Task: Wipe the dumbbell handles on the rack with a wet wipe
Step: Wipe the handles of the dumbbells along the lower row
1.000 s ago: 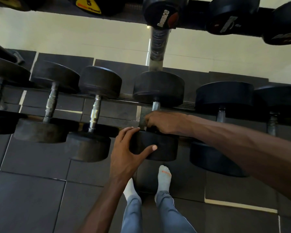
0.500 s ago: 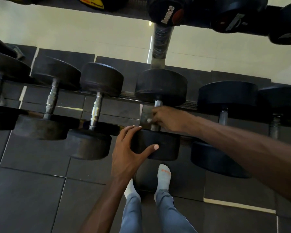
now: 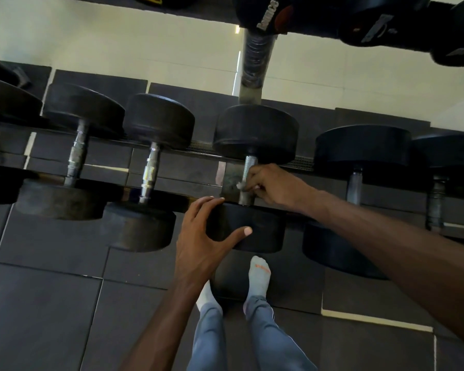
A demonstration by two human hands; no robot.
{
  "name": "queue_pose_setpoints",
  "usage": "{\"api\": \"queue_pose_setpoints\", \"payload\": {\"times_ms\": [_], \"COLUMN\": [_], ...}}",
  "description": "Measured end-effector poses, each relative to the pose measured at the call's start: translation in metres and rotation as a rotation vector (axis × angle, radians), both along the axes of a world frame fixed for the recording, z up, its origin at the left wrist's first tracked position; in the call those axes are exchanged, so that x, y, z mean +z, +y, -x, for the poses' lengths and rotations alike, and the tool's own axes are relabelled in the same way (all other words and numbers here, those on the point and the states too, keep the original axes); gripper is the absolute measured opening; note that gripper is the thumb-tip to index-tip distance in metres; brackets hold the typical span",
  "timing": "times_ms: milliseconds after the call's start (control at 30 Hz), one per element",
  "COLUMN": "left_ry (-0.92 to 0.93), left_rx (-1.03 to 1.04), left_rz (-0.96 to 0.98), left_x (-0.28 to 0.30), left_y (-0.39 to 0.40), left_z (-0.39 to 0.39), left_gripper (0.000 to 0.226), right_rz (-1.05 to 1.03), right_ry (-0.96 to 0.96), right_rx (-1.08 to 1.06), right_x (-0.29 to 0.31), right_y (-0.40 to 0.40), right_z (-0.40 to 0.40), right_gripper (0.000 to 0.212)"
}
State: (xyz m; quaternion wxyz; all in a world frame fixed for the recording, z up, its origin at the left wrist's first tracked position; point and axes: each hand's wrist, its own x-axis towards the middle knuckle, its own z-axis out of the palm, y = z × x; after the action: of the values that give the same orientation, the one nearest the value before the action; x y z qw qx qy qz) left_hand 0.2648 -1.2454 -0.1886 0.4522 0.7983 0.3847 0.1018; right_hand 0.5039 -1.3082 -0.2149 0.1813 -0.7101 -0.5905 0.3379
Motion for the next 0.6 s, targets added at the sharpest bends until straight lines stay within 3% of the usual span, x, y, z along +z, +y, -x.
{"api": "queue_pose_setpoints", "payload": {"times_ms": [133,267,367,467,567,600], "left_ry": [-0.009,-0.007,-0.001,0.004,0.001,-0.003], "left_rx": [0.014,0.026,0.019,0.009,0.012,0.012], "left_rz": [-0.003,0.006,-0.002,-0.002,0.000,-0.002], "left_x": [0.000,0.000,0.000,0.000,0.000,0.000], "left_y": [-0.001,-0.003,-0.002,-0.001,-0.001,-0.001], "left_z": [0.000,-0.001,0.000,-0.001,-0.001,-0.001], "left_gripper": [0.076,0.077,0.078,0.079,0.077,0.077], "right_rz": [0.164,0.097,-0.041,-0.034,-0.090,-0.068], "right_ry": [-0.014,-0.061,-0.268,-0.448,-0.547,-0.498], "right_rx": [0.115,0.301,0.295,0.216,0.500,0.558], "right_x": [-0.005,0.009,0.012,0.009,0.014,0.020], "right_y": [-0.001,0.011,0.023,0.032,0.028,0.030], "right_z": [0.003,0.004,0.002,0.004,0.009,0.007], "right_gripper": [0.038,0.030,0.016,0.012,0.020,0.024]}}
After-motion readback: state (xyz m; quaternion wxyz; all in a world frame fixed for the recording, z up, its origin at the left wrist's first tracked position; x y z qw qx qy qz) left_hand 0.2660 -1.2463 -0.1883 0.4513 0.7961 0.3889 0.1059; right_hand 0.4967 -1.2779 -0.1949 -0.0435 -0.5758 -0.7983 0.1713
